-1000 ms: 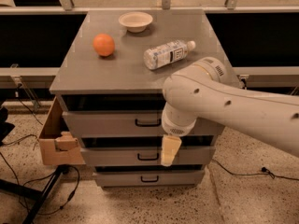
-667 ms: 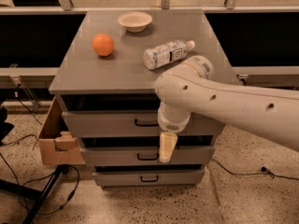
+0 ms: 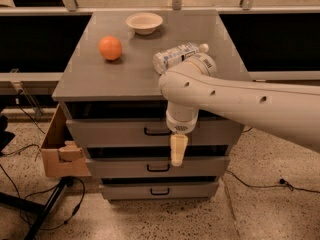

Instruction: Open top drawer

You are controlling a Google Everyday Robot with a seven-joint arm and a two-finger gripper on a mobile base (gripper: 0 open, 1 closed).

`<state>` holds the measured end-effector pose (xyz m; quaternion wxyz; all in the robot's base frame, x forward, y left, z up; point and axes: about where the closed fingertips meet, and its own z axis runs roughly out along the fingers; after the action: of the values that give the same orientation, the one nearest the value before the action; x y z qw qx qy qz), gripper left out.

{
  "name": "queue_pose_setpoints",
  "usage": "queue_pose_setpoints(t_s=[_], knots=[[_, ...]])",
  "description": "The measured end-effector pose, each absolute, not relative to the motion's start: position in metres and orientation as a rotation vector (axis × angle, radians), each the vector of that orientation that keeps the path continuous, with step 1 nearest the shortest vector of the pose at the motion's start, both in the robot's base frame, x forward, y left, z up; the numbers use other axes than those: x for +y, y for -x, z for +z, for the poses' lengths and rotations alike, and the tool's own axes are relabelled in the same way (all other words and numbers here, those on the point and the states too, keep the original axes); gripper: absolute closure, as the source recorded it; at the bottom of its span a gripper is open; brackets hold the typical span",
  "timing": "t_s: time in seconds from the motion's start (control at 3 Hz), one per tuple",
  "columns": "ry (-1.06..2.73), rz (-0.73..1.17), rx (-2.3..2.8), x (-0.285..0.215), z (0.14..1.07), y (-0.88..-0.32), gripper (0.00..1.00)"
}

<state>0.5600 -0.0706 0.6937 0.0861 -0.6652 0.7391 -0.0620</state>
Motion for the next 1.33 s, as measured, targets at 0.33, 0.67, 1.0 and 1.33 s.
queue_pose_setpoints(t_s=[0.33, 0.67, 1.0, 1.33], knots=[[2.006, -0.172, 2.221, -0.075, 0.688, -0.563, 0.18], [2.010, -0.129, 2.252, -0.082, 0.679, -0.554, 0.42], [2.002, -0.102, 2.268, -0.087, 0.675, -0.544, 0.64], [2.002, -0.102, 2.268, -0.087, 0.675, -0.544, 0.87]])
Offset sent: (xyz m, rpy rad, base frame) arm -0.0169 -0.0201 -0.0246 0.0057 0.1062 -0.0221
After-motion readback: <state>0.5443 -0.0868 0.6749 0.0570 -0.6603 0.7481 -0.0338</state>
